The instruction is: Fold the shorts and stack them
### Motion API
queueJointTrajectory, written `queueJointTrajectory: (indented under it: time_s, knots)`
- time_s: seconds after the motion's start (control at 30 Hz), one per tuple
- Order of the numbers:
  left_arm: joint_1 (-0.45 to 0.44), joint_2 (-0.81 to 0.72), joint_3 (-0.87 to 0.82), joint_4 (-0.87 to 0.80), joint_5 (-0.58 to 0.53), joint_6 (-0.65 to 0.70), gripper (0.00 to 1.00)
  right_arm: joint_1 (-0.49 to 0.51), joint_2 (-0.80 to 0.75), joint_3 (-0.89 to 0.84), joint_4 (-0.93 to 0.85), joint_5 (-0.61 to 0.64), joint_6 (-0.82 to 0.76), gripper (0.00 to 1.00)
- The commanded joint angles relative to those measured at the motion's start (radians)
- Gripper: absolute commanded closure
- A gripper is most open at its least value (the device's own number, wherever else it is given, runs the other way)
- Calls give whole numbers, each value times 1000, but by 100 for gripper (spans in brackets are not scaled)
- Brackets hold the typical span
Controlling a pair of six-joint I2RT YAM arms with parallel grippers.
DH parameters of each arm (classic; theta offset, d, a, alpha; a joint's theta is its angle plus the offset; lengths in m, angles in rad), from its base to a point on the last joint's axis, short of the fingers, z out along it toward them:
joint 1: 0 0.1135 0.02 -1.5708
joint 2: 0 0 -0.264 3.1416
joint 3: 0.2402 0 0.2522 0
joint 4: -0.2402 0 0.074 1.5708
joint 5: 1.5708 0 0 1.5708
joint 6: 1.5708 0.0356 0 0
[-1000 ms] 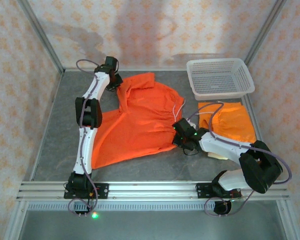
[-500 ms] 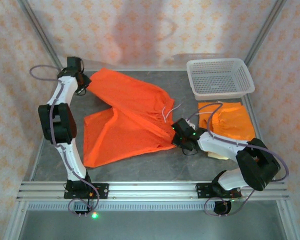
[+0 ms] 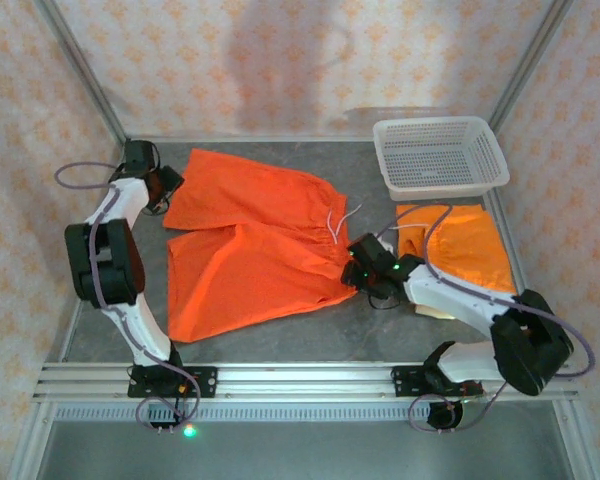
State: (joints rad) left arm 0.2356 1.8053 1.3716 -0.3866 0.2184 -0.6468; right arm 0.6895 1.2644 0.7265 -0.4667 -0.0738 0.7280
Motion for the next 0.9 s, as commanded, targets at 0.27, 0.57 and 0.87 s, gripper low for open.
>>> queueJointTrajectory:
  time_s: [0.27,0.57,0.87]
  knots:
    - [-146,-438,-338,91,60,-36,0,-26,171,534,-162,49,-322,0]
    - [-190,-600,-709,210,47,-103,0,-117,691,980,-192,-138,-354,0]
    - [-197,-436,-794,380,31,-110,0,-177,976,1184,-232,-180,-348,0]
